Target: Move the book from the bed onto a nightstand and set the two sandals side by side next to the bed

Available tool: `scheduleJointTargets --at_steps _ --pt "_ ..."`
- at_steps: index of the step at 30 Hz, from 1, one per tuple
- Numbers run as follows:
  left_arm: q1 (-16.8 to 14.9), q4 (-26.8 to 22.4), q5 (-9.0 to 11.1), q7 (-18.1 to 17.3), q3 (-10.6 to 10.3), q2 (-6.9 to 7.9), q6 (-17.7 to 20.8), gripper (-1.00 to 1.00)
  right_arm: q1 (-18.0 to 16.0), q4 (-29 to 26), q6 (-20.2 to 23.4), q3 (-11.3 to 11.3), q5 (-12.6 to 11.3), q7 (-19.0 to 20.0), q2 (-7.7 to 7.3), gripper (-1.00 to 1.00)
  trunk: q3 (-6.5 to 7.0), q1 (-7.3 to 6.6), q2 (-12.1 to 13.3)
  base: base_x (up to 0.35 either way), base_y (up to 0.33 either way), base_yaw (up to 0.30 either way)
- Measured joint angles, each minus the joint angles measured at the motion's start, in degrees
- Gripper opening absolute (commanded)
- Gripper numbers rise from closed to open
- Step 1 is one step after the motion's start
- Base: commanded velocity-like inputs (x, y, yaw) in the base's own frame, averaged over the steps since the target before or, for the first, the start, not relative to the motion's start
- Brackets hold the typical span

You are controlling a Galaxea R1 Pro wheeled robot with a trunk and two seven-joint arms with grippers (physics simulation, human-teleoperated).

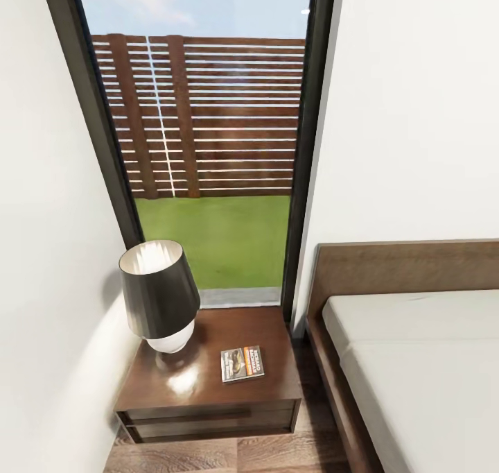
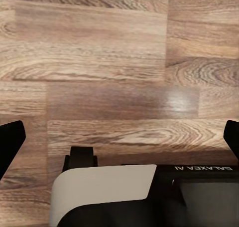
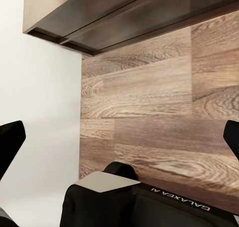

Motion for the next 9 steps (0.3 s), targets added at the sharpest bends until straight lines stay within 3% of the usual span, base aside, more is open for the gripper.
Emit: scheduleJointTargets --at_steps 9 --pt "0.0 0.0 0.0 0.0 0.0 -0.01 0.0 1.00 0.0 0.0 0.0 0.0 0.0 0.0 0.00 1.00 0.00 0.00 0.0 0.000 0.000 0.000"
